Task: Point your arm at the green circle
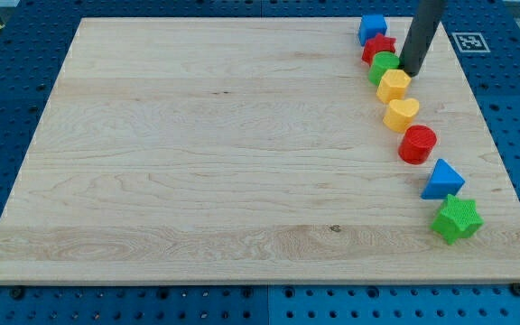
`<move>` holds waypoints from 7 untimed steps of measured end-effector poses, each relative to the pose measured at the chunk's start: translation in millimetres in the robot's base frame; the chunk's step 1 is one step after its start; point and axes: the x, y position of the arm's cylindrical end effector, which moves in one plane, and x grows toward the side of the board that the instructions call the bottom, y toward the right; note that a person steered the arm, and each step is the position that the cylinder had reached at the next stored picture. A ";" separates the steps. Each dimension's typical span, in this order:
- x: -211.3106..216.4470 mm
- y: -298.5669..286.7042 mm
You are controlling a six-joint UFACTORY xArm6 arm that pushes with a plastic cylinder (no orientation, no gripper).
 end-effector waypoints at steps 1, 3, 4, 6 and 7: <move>0.0 8.4; -22.0 29.5; -67.0 29.5; -130.2 3.0; -130.0 -52.6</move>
